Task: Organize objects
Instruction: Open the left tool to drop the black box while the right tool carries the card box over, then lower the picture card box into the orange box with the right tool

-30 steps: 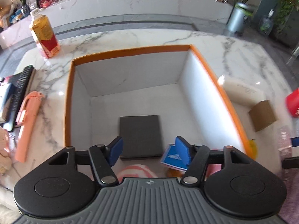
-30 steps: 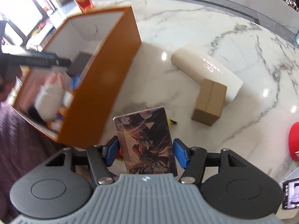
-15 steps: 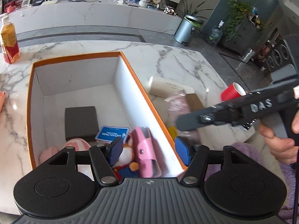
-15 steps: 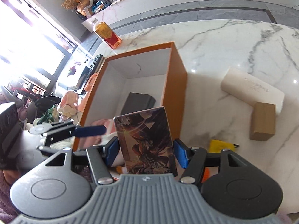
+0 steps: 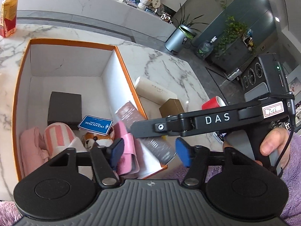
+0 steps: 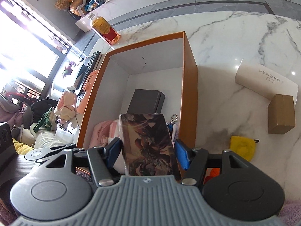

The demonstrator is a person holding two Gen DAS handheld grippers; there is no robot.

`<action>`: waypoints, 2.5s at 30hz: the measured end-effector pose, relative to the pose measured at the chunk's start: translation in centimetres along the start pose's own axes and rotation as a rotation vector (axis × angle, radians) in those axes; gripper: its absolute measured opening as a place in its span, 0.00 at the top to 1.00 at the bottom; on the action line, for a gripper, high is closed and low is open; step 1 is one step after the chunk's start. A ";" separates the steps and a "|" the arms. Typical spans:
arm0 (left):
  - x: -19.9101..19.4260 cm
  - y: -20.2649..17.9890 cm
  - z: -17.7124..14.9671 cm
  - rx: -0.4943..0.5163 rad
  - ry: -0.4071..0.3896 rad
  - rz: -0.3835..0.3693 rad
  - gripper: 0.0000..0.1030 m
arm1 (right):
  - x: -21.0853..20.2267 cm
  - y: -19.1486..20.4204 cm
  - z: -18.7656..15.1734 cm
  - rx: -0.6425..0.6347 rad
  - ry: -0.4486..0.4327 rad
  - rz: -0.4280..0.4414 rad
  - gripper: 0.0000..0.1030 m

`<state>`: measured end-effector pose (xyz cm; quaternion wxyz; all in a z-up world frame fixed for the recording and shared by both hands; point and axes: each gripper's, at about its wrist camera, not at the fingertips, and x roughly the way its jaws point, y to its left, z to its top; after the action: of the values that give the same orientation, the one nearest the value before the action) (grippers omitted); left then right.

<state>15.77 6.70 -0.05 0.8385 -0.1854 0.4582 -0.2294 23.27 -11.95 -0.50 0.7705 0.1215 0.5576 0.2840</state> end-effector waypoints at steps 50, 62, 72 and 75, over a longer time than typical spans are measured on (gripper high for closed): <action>-2.0 -1.9 -1.5 0.141 0.037 0.145 0.41 | 0.1 2.8 -0.4 0.073 -0.012 -0.181 0.77; 3.9 -1.6 -1.1 0.215 0.087 0.232 0.47 | -3.4 1.8 0.1 0.016 -0.039 -0.260 0.77; 5.0 -0.6 -1.2 0.180 0.131 0.114 0.36 | -5.5 2.2 0.7 -0.037 -0.028 -0.245 0.77; 5.9 -0.7 -1.2 0.170 0.130 0.136 0.36 | -5.4 2.3 0.7 -0.056 -0.018 -0.256 0.77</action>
<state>17.37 2.78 -4.32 0.8332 -0.0669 0.5021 -0.2216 22.05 -13.14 5.16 0.8084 0.0302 0.5535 0.1979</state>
